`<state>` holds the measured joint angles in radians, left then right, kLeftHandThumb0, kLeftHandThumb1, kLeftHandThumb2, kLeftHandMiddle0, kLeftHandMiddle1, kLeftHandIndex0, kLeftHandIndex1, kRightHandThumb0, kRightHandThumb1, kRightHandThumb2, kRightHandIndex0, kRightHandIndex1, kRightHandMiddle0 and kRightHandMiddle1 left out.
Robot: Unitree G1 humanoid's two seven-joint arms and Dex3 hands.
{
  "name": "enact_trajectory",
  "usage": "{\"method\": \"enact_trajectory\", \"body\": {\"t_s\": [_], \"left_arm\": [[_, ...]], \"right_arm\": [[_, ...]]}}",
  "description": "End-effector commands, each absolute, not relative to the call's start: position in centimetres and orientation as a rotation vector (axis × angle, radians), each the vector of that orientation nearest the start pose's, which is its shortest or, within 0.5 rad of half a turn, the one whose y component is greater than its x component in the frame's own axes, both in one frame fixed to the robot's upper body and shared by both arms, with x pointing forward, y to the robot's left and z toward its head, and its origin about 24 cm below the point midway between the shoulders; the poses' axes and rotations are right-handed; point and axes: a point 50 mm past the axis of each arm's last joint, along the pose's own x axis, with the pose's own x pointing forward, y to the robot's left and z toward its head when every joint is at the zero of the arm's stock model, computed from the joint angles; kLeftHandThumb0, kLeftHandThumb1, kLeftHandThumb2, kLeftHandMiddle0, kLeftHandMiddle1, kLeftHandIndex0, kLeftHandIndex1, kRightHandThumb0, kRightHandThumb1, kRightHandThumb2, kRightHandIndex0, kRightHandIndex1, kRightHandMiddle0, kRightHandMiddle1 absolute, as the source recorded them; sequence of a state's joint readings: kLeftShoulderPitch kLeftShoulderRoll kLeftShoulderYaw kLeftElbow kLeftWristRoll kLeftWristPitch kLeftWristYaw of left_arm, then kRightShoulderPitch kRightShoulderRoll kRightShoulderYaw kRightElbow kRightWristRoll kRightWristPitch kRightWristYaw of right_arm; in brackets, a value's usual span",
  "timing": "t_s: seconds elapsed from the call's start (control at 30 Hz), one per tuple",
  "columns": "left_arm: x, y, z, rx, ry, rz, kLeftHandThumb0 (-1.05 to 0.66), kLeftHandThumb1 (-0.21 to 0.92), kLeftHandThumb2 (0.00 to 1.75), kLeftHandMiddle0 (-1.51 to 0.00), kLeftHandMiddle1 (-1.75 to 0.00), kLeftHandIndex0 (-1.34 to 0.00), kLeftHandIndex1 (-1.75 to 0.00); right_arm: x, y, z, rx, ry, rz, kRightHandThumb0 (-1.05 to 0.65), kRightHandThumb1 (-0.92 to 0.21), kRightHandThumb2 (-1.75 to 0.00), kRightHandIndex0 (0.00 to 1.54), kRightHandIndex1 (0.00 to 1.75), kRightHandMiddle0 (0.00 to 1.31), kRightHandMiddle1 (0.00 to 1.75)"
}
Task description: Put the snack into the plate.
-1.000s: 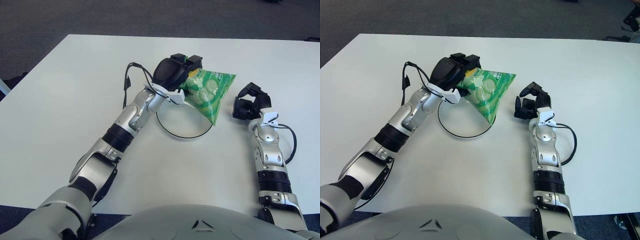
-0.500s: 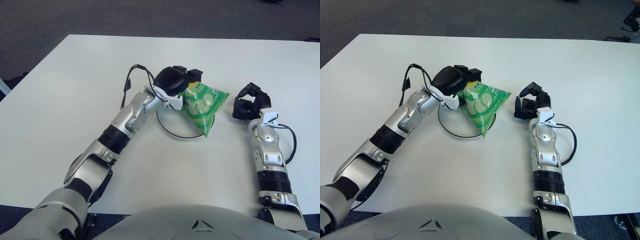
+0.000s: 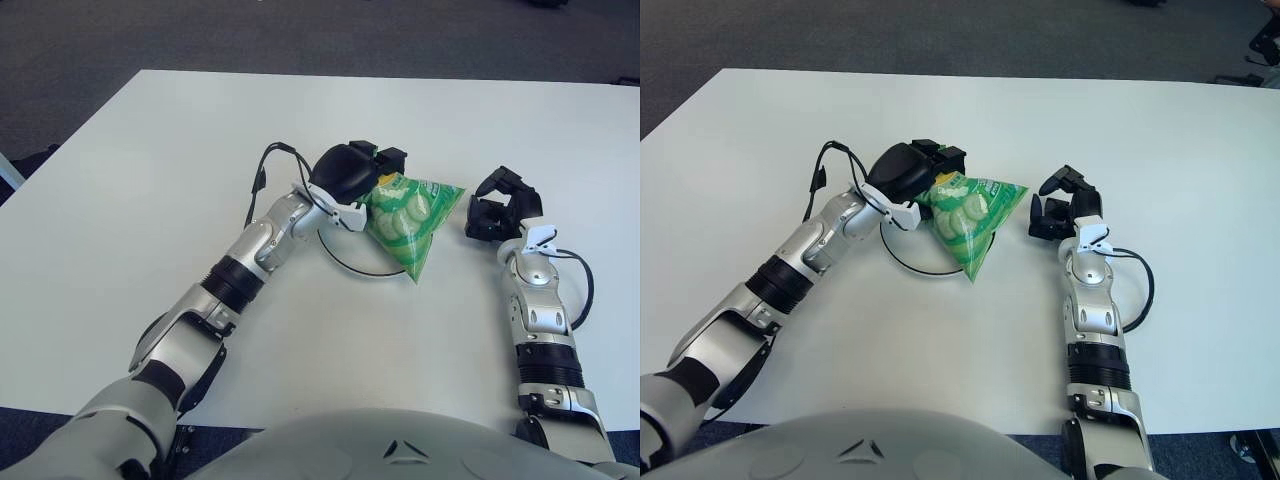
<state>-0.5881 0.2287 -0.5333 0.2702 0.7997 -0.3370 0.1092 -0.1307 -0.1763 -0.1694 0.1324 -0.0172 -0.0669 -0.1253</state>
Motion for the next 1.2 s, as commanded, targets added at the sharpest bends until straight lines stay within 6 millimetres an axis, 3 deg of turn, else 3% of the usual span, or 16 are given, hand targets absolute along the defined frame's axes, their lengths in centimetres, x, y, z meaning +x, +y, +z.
{"method": "enact_trajectory", "body": {"t_s": [0.0,0.5,0.7,0.73,0.8,0.87,0.93,1.0,1.03,1.1,1.13,1.17], "left_arm": [[29.3,2.7,8.6,1.171,-0.693,-0.671,0.00,-0.10,1.75,-0.95,-1.63,-0.70,-1.75],[29.4,2.8,8.2,1.242,-0.713,-0.792,0.00,-0.08,1.75,-0.92,-1.69,-0.68,-1.75],[29.4,4.0,11.5,1.291,-0.719,-0.934,0.00,-0.05,1.73,-0.88,-1.73,-0.66,-1.75],[29.4,4.1,11.6,1.303,-0.698,-0.973,0.00,0.01,1.66,-0.84,-1.73,-0.62,-1.74],[29.4,4.2,11.8,1.327,-0.655,-1.037,0.00,0.32,1.30,-0.62,-1.74,-0.40,-1.69],[29.4,4.1,11.8,1.348,-0.620,-1.080,0.18,0.47,1.10,-0.49,-1.74,-0.21,-1.60],[29.4,4.1,11.9,1.358,-0.602,-1.101,-0.16,0.29,1.14,-0.20,-1.74,-0.08,-1.47],[29.4,4.2,12.2,1.379,-0.591,-1.122,-0.28,0.22,1.17,-0.10,-1.75,-0.04,-1.42],[29.5,4.4,12.9,1.402,-0.593,-1.134,-0.38,0.24,1.14,-0.08,-1.68,-0.03,-1.34],[29.5,4.6,13.9,1.429,-0.602,-1.147,-0.67,0.33,0.95,-0.03,-1.39,-0.01,-1.04],[29.5,4.7,14.2,1.431,-0.606,-1.150,-0.77,0.38,0.88,-0.02,-1.21,-0.01,-0.91],[29.4,4.8,14.3,1.426,-0.611,-1.151,-0.81,0.40,0.85,-0.02,-1.15,-0.01,-0.86]], "right_arm": [[25.3,-21.9,2.3,-0.126,0.058,-0.285,-0.54,-0.19,-1.47,1.32,1.75,0.72,1.75],[25.3,-22.0,2.4,-0.138,0.062,-0.290,-0.54,-0.19,-1.47,1.31,1.75,0.72,1.75],[25.3,-22.1,2.3,-0.131,0.065,-0.291,-0.54,-0.19,-1.47,1.31,1.75,0.72,1.75],[25.3,-22.1,2.3,-0.129,0.065,-0.291,-0.54,-0.19,-1.47,1.31,1.75,0.72,1.75],[25.3,-22.2,2.3,-0.126,0.066,-0.291,-0.54,-0.19,-1.47,1.31,1.75,0.72,1.75],[25.4,-22.2,2.3,-0.126,0.066,-0.292,-0.54,-0.19,-1.47,1.31,1.75,0.72,1.75],[25.4,-22.2,2.3,-0.126,0.066,-0.292,-0.54,-0.19,-1.47,1.31,1.75,0.72,1.75],[25.3,-22.2,2.3,-0.126,0.066,-0.292,-0.54,-0.19,-1.47,1.31,1.75,0.72,1.75],[25.4,-22.3,2.3,-0.125,0.067,-0.291,-0.54,-0.19,-1.47,1.31,1.75,0.72,1.75],[25.4,-22.3,2.3,-0.125,0.069,-0.291,-0.53,-0.19,-1.47,1.31,1.75,0.72,1.75],[25.4,-22.3,2.3,-0.125,0.069,-0.292,-0.53,-0.19,-1.47,1.31,1.75,0.72,1.75],[25.4,-22.3,2.3,-0.125,0.069,-0.292,-0.53,-0.19,-1.47,1.31,1.75,0.72,1.75]]}}
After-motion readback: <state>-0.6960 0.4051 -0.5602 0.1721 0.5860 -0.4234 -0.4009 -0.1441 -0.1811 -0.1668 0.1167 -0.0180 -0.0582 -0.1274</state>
